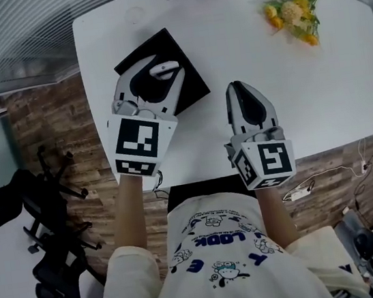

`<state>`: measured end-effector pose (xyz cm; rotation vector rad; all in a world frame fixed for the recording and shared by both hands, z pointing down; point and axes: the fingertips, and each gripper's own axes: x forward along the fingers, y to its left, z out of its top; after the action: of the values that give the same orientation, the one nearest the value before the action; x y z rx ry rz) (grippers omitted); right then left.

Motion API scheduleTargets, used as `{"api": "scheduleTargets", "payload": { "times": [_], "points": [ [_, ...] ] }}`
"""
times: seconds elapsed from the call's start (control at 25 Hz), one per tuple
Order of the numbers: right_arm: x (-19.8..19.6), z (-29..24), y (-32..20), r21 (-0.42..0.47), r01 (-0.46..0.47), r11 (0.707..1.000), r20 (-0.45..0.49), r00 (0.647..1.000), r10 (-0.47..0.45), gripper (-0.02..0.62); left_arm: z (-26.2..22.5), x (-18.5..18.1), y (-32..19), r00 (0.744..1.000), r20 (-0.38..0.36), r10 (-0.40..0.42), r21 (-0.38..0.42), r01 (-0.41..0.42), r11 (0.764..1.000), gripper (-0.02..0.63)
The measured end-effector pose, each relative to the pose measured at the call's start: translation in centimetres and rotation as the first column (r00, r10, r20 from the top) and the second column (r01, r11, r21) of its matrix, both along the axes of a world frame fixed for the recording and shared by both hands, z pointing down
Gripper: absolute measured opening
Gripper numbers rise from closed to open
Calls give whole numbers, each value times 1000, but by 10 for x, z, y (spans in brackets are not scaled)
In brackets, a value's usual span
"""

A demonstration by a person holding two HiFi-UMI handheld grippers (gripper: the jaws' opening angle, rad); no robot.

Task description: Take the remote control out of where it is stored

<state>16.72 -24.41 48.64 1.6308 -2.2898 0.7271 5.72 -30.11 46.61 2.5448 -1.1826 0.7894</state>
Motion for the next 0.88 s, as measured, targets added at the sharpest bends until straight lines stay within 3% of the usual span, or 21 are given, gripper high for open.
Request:
{"api": "scheduleTargets", "payload": {
  "times": [0.28,0.88],
  "points": [
    [-20,-13,-6,30,54,998,22,998,-55,46,-29,-19,7,995,-49,-84,40,86,995,178],
    [-60,-74,8,149,71,986,23,997,-75,46,-89,-46,31,982,-128,-141,140,158,977,172]
  ]
}}
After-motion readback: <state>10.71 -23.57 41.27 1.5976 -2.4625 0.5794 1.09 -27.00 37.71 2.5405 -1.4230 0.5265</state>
